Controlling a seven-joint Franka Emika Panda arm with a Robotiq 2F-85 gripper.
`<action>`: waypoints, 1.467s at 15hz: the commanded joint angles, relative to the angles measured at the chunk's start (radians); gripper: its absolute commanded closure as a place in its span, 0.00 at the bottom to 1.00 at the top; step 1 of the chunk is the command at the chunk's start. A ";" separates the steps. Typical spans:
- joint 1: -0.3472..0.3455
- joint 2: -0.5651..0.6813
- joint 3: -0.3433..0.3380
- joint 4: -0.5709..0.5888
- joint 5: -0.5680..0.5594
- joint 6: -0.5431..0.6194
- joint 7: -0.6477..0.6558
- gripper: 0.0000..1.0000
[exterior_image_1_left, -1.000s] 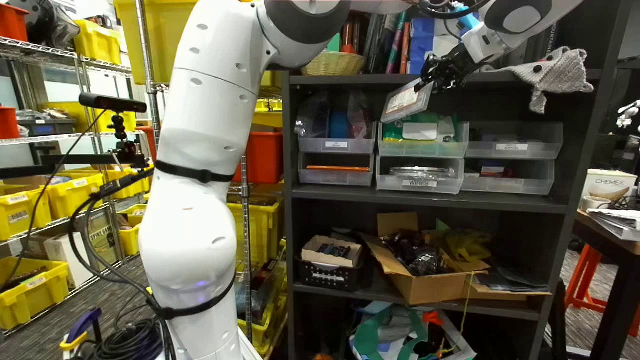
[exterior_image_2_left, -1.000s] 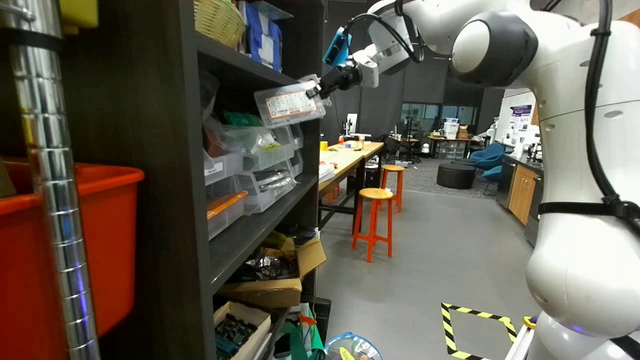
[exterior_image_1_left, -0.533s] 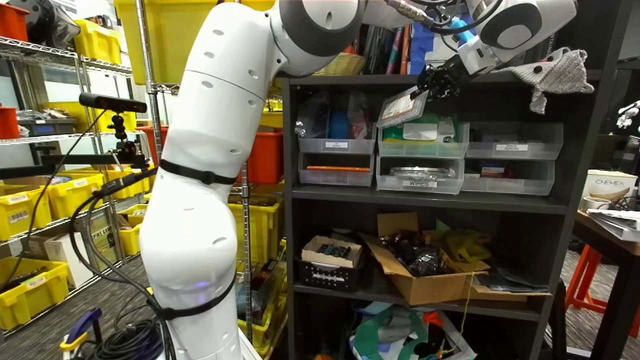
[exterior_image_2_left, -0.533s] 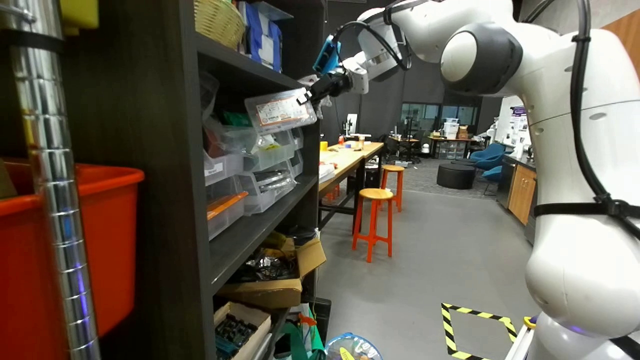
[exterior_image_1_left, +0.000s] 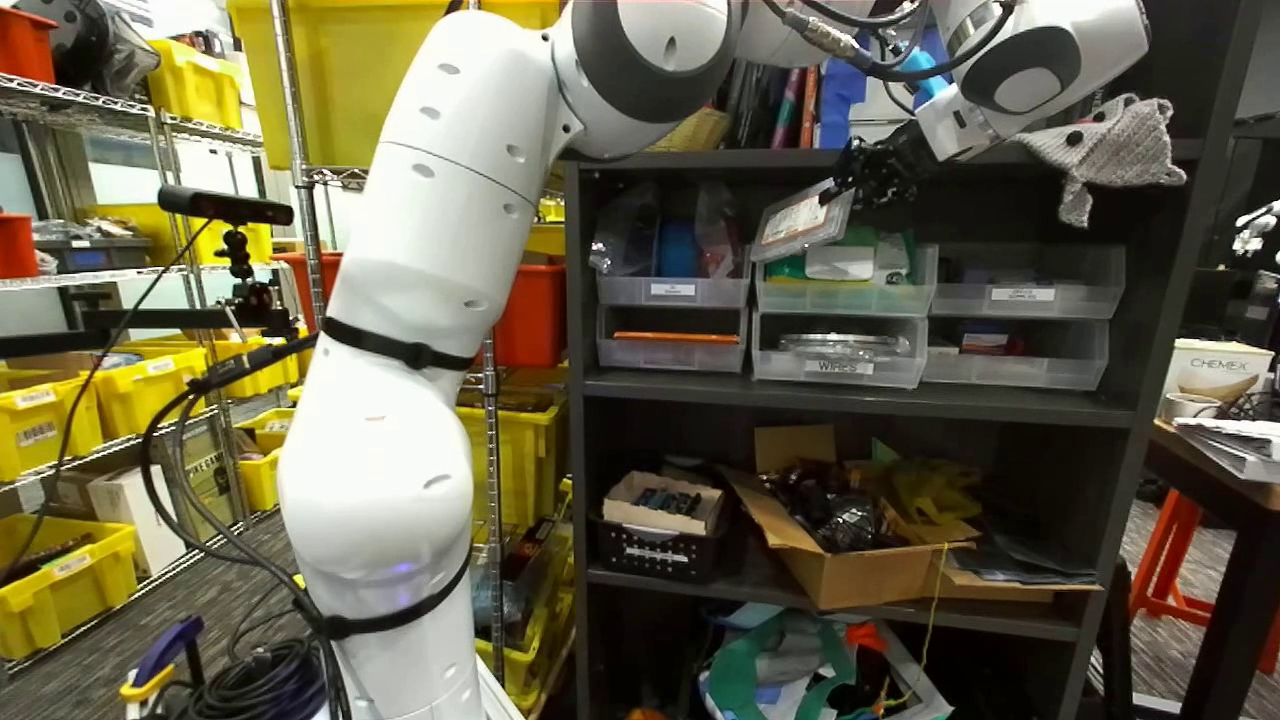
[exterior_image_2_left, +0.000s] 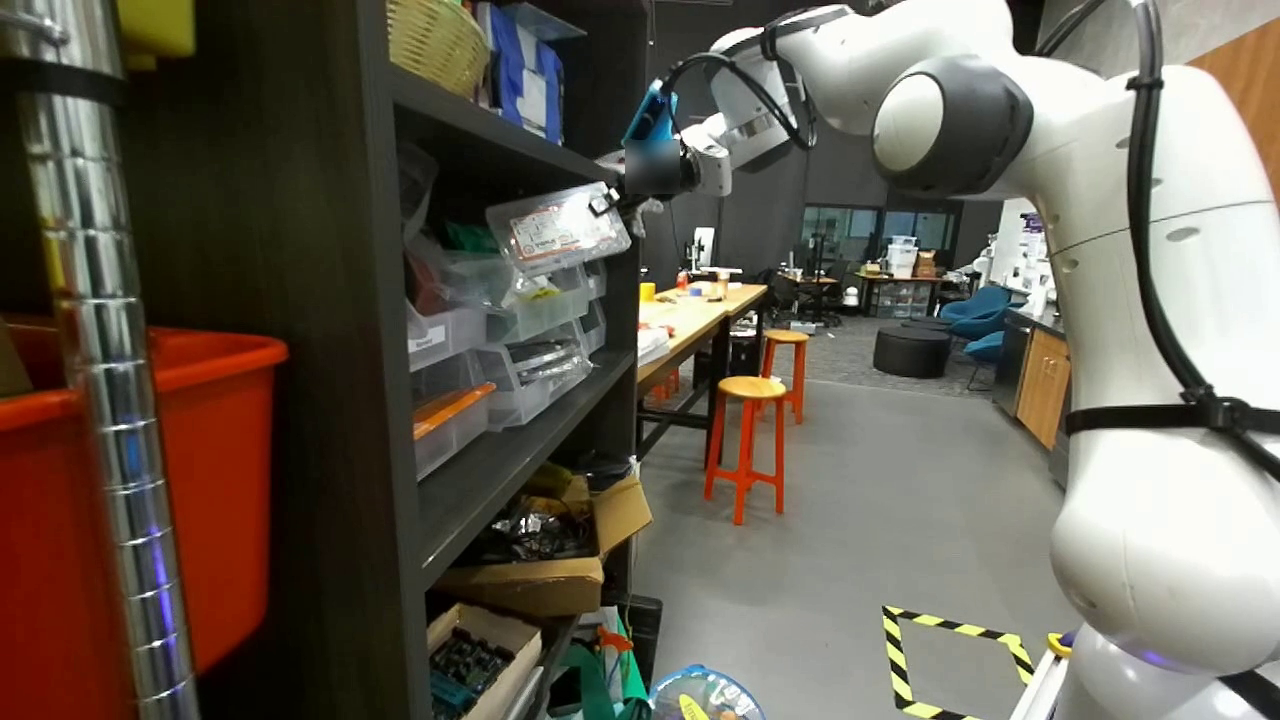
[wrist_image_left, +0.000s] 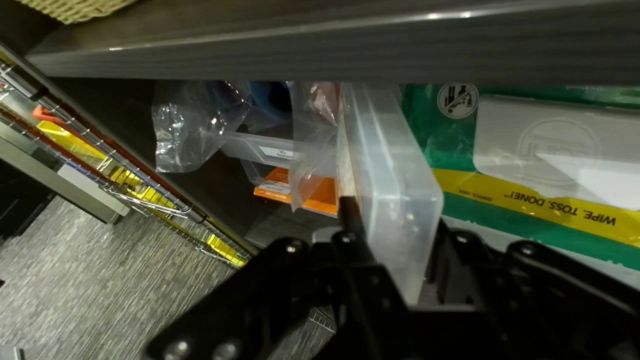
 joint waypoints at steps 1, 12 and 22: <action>0.000 0.017 0.012 0.039 0.031 0.022 -0.007 0.93; -0.026 0.024 0.008 0.076 0.086 0.026 -0.015 0.93; -0.008 0.069 0.016 0.118 0.049 0.114 -0.038 0.93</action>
